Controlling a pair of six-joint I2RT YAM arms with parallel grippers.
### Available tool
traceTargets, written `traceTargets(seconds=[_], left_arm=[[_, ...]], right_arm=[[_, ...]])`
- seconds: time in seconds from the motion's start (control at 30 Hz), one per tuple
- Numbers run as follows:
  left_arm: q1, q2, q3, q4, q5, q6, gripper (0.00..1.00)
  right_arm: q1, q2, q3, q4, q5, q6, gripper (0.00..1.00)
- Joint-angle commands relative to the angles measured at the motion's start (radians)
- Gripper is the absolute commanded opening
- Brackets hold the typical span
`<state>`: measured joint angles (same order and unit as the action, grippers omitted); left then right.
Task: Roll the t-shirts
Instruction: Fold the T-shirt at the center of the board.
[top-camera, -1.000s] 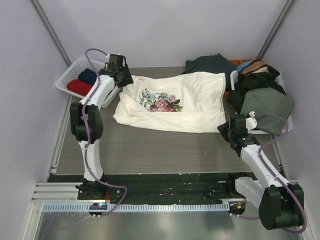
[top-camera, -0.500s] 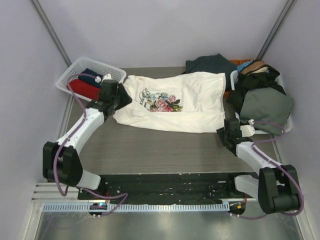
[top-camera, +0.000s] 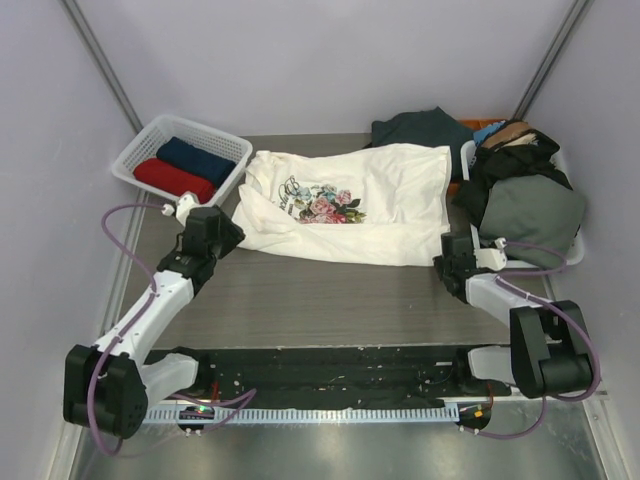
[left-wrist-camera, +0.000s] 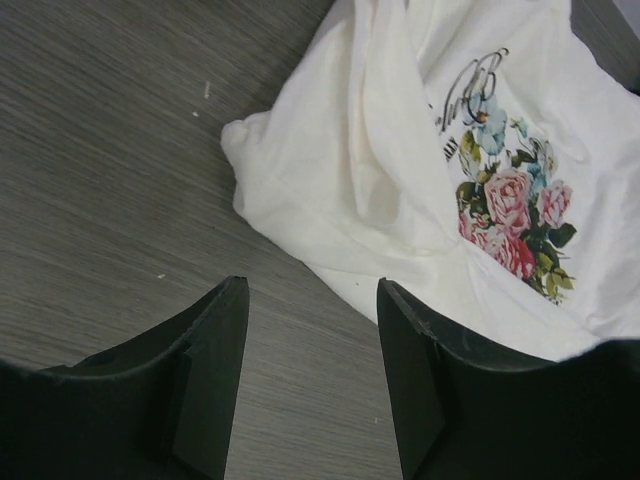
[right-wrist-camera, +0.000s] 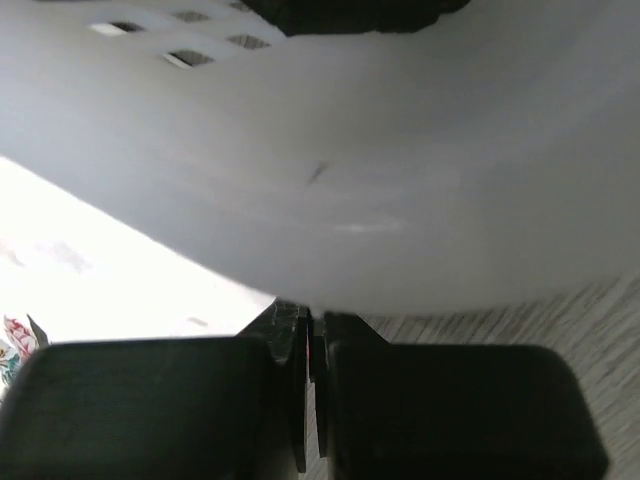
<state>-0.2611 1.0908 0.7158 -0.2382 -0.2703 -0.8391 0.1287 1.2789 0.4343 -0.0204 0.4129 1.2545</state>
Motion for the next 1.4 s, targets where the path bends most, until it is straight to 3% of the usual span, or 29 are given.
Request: traceTargets(seconds=[0.0, 0.17, 0.33, 0.5, 0.67, 0.77, 0.87, 0.9, 0.97, 1.2, 1.37], left_arm=[[0.072, 0.046, -0.047, 0.092, 0.017, -0.069, 0.58], [0.109, 0.156, -0.073, 0.195, 0.075, -0.11, 0.55], [0.109, 0.248, -0.073, 0.272, 0.094, -0.118, 0.44], [0.111, 0.288, -0.101, 0.335, 0.108, -0.117, 0.52], [0.108, 0.32, -0.131, 0.448, 0.148, -0.115, 0.54], [0.109, 0.356, -0.134, 0.467, 0.096, -0.115, 0.41], [0.108, 0.402, -0.131, 0.499, 0.042, -0.114, 0.23], [0.108, 0.408, -0.124, 0.501, 0.033, -0.107, 0.13], [0.108, 0.405, -0.11, 0.473, 0.014, -0.094, 0.0], [0.002, 0.261, -0.021, 0.114, -0.315, -0.025, 0.0], [-0.003, 0.189, -0.022, -0.071, -0.339, -0.035, 0.0]], right_arm=[[0.009, -0.123, 0.006, -0.07, 0.073, -0.012, 0.01], [0.009, -0.308, -0.038, -0.191, 0.118, -0.056, 0.01], [0.008, -0.426, -0.055, -0.28, 0.13, -0.102, 0.01], [0.006, -0.418, -0.078, -0.294, 0.087, -0.107, 0.01], [0.006, -0.382, -0.083, -0.27, 0.05, -0.107, 0.01], [0.006, -0.377, -0.077, -0.268, 0.049, -0.112, 0.01], [0.006, -0.386, -0.074, -0.268, 0.044, -0.115, 0.01], [0.006, -0.389, -0.071, -0.268, 0.044, -0.118, 0.01], [0.006, -0.398, -0.068, -0.273, 0.033, -0.127, 0.01], [0.008, -0.431, -0.034, -0.366, 0.014, -0.153, 0.01], [0.006, -0.466, -0.042, -0.424, -0.046, -0.17, 0.01]])
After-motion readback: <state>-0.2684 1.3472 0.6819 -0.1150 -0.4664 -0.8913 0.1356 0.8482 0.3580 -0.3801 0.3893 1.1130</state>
